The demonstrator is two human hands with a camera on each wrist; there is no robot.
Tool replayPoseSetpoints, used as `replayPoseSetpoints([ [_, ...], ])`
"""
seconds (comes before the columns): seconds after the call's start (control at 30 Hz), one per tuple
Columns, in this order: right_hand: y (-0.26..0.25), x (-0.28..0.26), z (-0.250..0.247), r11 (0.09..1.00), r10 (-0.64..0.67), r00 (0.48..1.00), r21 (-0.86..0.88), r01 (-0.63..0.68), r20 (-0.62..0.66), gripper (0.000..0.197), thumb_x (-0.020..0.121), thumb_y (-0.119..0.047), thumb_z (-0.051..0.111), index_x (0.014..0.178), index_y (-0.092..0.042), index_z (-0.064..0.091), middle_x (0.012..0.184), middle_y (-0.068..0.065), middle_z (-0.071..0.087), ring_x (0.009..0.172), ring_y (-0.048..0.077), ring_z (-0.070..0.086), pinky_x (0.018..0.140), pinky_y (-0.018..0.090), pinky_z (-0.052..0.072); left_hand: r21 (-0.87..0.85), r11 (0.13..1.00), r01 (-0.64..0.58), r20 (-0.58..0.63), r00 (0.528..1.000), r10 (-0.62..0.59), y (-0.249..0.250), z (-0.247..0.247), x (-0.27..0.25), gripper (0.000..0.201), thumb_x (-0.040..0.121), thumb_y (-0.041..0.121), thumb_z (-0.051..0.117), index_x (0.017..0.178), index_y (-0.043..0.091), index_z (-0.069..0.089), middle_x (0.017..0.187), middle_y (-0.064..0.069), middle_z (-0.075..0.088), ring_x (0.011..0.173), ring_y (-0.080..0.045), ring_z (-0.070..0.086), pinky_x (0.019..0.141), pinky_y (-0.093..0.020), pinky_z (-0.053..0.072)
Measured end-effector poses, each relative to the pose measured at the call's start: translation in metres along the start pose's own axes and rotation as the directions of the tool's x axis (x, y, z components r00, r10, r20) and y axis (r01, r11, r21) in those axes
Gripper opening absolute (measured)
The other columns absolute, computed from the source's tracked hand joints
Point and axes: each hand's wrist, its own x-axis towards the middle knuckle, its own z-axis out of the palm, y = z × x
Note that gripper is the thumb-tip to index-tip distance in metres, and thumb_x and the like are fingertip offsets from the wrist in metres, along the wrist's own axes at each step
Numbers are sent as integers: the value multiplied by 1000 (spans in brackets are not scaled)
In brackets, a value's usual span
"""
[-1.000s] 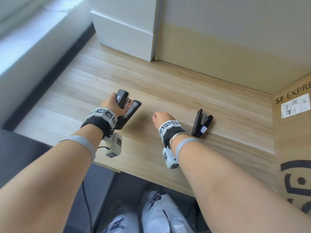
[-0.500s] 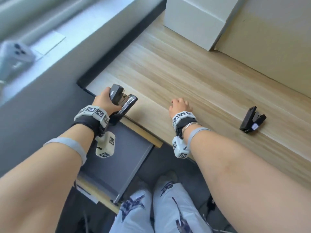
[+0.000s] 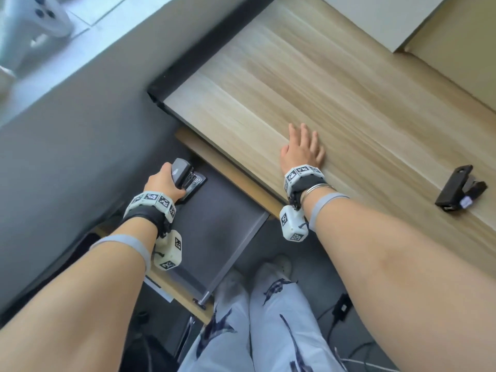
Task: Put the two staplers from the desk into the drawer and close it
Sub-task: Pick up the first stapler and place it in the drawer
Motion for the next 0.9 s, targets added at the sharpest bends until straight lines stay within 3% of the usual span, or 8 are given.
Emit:
replayPoseSetpoints([
  [0.13,3,-2,8,999,-21,1000,-50,20,-23,57,97,-29,32,150,-39,13,162,-10,8,150,19,8,120,46,7,41,999,33,43,998,-34,-8,34,20,37,73,18,69,93,11,40,84,-11,57,76,-32,55,68,-34,46],
  [0.33,4,-2,16,996,-32,996,-81,25,-79,58,96,-29,31,150,-38,13,162,-9,10,150,20,9,120,46,6,76,995,68,70,995,-74,-22,81,46,35,74,15,67,97,9,43,84,-13,58,74,-31,52,67,-33,42],
  [0.47,5,-3,18,995,-31,994,-96,21,-104,58,95,-31,31,150,-39,15,162,-8,12,150,21,10,120,46,7,101,993,59,92,993,-68,-27,100,62,40,74,14,66,107,7,45,98,-21,66,90,-39,63,74,-37,49],
  [0.6,4,-2,21,995,-30,989,-97,16,-148,58,93,-31,33,149,-39,19,161,-7,18,149,22,15,119,46,10,129,989,67,84,993,-78,-27,113,74,45,76,10,64,117,5,44,107,-25,65,99,-42,62,80,-41,50],
  [0.9,3,-1,22,996,-23,986,-93,8,-166,59,89,-32,33,147,-39,24,159,-7,23,148,22,19,119,47,13,98,990,104,100,988,-114,-35,130,83,49,76,11,69,117,0,44,115,-28,61,109,-43,59,87,-43,49],
])
